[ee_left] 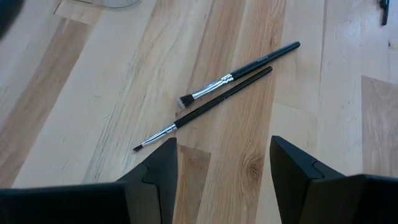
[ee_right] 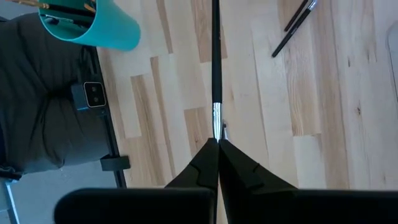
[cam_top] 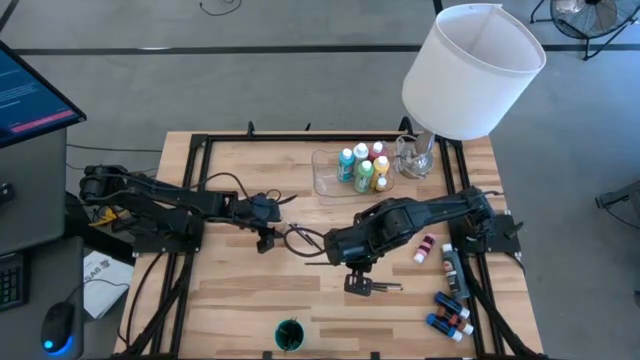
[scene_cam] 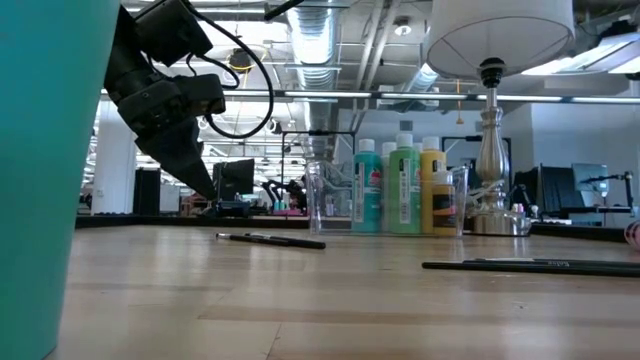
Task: Pick & Place Paint Supplies
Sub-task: Put the silver paintbrush into the green cup
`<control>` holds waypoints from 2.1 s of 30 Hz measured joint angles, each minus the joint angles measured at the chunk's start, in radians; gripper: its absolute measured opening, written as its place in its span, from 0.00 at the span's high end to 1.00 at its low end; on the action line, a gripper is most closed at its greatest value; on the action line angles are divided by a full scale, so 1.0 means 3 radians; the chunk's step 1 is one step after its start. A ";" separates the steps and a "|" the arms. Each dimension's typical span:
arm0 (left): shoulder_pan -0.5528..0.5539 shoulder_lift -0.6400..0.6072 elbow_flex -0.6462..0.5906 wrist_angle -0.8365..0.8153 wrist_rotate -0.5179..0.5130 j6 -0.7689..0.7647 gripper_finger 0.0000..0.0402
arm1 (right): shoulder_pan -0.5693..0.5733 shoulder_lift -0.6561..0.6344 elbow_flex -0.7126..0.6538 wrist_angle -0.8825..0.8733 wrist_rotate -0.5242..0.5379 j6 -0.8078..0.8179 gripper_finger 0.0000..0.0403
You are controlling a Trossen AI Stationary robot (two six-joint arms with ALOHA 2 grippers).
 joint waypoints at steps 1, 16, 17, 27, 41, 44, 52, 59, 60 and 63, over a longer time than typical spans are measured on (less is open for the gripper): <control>0.0000 0.0000 0.0000 0.0002 -0.0001 0.0000 0.62 | 0.0000 0.0000 0.0000 0.0000 0.0000 0.0000 1.00; -0.0001 0.0001 0.0000 0.0138 -0.0155 0.0212 0.62 | 0.0004 0.0000 0.0000 0.0000 0.0021 -0.0003 1.00; -0.0007 0.0001 0.0000 0.0189 -0.0155 0.0230 0.62 | 0.0004 0.0000 0.0000 0.0000 0.0021 -0.0003 1.00; -0.0245 0.0001 -0.0001 0.0865 -0.0154 0.0349 0.62 | 0.0023 0.0000 0.0000 0.0000 0.0032 -0.0004 1.00; -0.0291 0.0001 0.0000 0.0900 -0.0155 0.0314 0.62 | 0.0148 0.0000 0.0000 0.0000 0.0094 0.0026 1.00; -0.0291 0.0001 -0.0001 0.0899 -0.0155 0.0313 0.62 | 0.0194 0.0000 0.0000 0.0000 0.0085 0.0069 1.00; -0.0291 0.0001 -0.0001 0.0893 -0.0155 0.0313 0.62 | 0.0319 0.0000 0.0000 0.0001 0.0021 0.0151 1.00; -0.0291 0.0001 -0.0001 0.0891 -0.0156 0.0312 0.62 | 0.0442 0.0000 0.0000 0.0003 0.0007 0.0223 1.00; -0.0291 0.0001 -0.0001 0.0891 -0.0158 0.0312 0.62 | 0.0451 0.0000 0.0000 0.0004 0.0003 0.0244 1.00; -0.0291 0.0001 -0.0001 0.0891 -0.0156 0.0297 0.62 | 0.0487 0.0000 0.0000 0.0003 -0.0006 0.0293 1.00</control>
